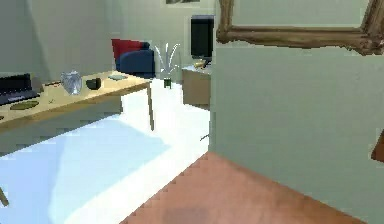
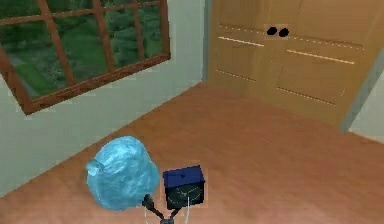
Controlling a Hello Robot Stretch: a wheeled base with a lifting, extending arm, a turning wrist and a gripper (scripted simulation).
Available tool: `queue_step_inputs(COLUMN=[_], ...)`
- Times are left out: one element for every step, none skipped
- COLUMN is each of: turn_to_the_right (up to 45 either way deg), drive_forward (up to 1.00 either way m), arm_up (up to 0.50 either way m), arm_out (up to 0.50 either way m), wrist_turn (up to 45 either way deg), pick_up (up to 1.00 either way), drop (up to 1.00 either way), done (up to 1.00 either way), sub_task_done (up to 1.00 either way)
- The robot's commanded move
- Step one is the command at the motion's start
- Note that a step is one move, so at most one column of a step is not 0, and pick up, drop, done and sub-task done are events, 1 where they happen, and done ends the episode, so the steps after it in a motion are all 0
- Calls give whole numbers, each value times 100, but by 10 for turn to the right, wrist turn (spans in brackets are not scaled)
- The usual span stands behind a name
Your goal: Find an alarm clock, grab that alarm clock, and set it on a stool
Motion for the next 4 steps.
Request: queue_step_inputs(turn_to_the_right=[0,-390,0,450], drive_forward=[40,0,60,0], arm_up=[0,0,0,0], arm_out=[0,0,0,0], wrist_turn=[0,0,0,0], pick_up=[0,0,0,0], drop=[0,0,0,0], done=[0,0,0,0], sub_task_done=[0,0,0,0])
